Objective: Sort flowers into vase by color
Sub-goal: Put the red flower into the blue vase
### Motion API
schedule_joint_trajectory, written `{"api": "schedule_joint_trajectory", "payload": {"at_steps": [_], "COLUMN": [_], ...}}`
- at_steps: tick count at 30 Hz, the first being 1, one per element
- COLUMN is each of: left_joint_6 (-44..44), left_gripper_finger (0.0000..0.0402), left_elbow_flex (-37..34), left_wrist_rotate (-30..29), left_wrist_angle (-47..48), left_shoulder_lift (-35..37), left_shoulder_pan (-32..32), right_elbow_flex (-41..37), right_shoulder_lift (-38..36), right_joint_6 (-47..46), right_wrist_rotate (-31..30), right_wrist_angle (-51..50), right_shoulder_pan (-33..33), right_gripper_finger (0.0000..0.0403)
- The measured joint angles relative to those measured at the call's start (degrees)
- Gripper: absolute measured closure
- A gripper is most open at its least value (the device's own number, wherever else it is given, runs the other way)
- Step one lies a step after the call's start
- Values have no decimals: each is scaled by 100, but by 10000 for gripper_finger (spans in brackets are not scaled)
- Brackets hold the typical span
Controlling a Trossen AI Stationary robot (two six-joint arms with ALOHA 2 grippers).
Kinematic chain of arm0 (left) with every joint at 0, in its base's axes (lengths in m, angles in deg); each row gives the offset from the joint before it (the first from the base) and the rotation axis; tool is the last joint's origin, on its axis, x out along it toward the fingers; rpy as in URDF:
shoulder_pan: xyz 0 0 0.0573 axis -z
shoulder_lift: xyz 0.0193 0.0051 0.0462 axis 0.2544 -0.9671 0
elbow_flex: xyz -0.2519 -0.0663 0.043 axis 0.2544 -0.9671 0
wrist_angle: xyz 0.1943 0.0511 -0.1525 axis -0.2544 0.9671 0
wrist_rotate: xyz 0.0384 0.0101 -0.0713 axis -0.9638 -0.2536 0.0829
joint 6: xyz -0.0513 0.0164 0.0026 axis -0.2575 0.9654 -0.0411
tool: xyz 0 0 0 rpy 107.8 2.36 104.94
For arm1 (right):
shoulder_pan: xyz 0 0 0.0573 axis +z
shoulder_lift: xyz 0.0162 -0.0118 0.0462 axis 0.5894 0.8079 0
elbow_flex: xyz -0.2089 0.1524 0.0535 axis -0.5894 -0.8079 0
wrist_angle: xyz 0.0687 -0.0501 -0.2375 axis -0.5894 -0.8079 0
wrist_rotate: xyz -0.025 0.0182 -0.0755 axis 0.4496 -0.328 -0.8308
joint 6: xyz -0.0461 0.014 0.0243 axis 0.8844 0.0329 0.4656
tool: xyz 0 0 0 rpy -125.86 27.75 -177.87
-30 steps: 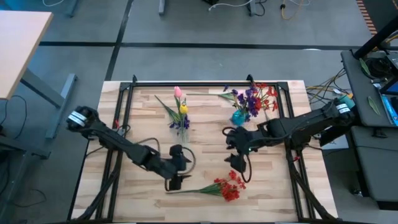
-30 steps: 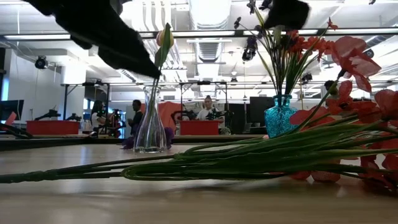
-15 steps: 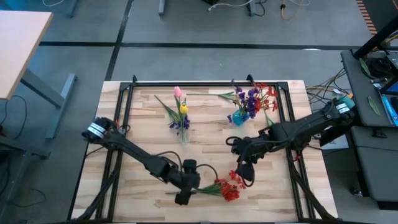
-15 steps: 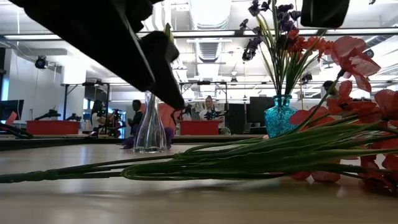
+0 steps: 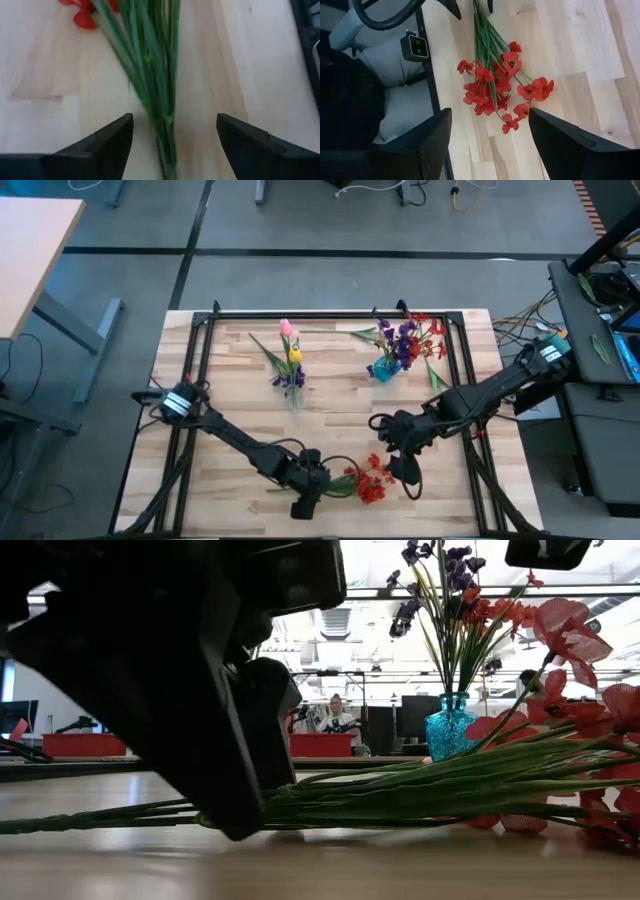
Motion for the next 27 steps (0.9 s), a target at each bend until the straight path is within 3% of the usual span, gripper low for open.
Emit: {"api": "schedule_joint_trajectory", "payload": {"at_steps": [5, 14, 20, 27], "left_joint_6": [-152, -262, 216, 935], "left_gripper_finger": [193, 381, 395, 399], "left_elbow_flex": [-91, -230, -256, -342], "left_wrist_rotate": [-60, -132, -434, -1815], "left_wrist_angle": [-220, -319, -203, 48], "left_shoulder_lift": [-62, -53, 108, 703], "left_shoulder_pan": [-4, -33, 53, 361], "right_elbow_flex": [-6, -12, -5, -10], "right_shoulder_lift": [0, 0, -7, -205], "right_joint_6": [-3, -58, 127, 343], "right_wrist_rotate": [-161, -387, -599, -1389], "right_wrist_angle": [5, 23, 43, 19], "right_shoulder_pan": [140, 365, 538, 928], "right_gripper_finger": [150, 152, 152, 152]}}
